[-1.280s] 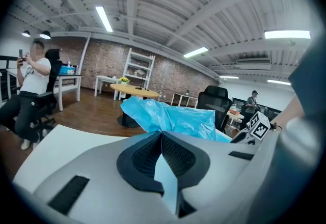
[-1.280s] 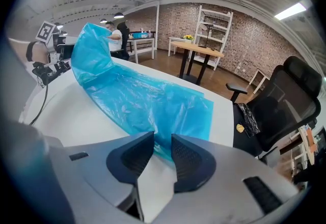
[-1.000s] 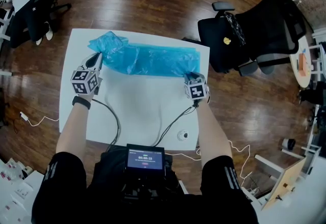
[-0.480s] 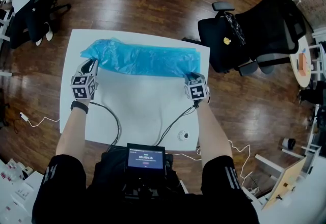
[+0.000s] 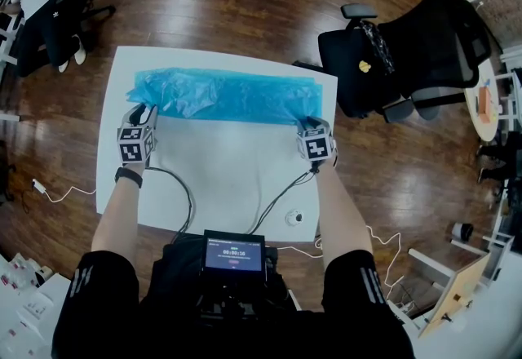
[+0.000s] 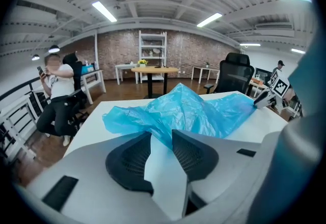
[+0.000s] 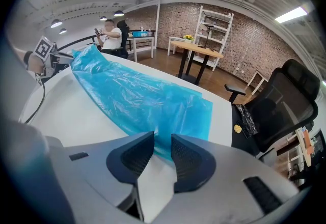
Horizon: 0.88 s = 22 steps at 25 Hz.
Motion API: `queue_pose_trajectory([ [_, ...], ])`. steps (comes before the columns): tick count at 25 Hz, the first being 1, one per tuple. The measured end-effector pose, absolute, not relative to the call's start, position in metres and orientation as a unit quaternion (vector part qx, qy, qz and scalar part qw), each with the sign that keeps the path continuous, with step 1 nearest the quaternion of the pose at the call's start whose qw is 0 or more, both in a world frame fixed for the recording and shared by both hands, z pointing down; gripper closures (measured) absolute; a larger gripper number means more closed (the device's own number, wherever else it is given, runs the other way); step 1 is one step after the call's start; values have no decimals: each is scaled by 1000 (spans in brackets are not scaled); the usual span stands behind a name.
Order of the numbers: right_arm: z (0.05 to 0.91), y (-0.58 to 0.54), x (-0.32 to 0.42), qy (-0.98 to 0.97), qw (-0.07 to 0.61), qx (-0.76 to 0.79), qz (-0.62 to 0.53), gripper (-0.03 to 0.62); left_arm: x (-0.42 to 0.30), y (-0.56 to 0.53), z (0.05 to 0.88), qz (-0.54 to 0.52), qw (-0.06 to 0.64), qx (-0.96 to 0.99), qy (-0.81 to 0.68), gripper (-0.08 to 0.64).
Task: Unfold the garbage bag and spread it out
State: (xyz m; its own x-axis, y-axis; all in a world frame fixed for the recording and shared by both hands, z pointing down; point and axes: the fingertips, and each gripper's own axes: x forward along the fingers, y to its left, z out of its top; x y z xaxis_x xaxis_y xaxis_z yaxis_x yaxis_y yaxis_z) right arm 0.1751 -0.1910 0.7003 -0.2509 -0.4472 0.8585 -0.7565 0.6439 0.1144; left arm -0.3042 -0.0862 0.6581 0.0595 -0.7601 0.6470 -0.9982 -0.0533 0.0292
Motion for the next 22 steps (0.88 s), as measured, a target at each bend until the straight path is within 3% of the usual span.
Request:
queue_pose_trajectory([
  [3, 700, -191, 174, -773, 473, 390, 164, 446, -309, -80, 673, 253, 276, 671, -639, 342],
  [7, 700, -191, 175, -772, 473, 391, 164, 446, -316, -75, 683, 260, 302, 658, -639, 280],
  [15, 701, -191, 175, -770, 476, 393, 160, 447, -321, -69, 697, 272, 329, 643, -636, 229],
  [22, 700, -189, 175, -769, 471, 400, 164, 446, -329, -62, 698, 294, 338, 617, -647, 224],
])
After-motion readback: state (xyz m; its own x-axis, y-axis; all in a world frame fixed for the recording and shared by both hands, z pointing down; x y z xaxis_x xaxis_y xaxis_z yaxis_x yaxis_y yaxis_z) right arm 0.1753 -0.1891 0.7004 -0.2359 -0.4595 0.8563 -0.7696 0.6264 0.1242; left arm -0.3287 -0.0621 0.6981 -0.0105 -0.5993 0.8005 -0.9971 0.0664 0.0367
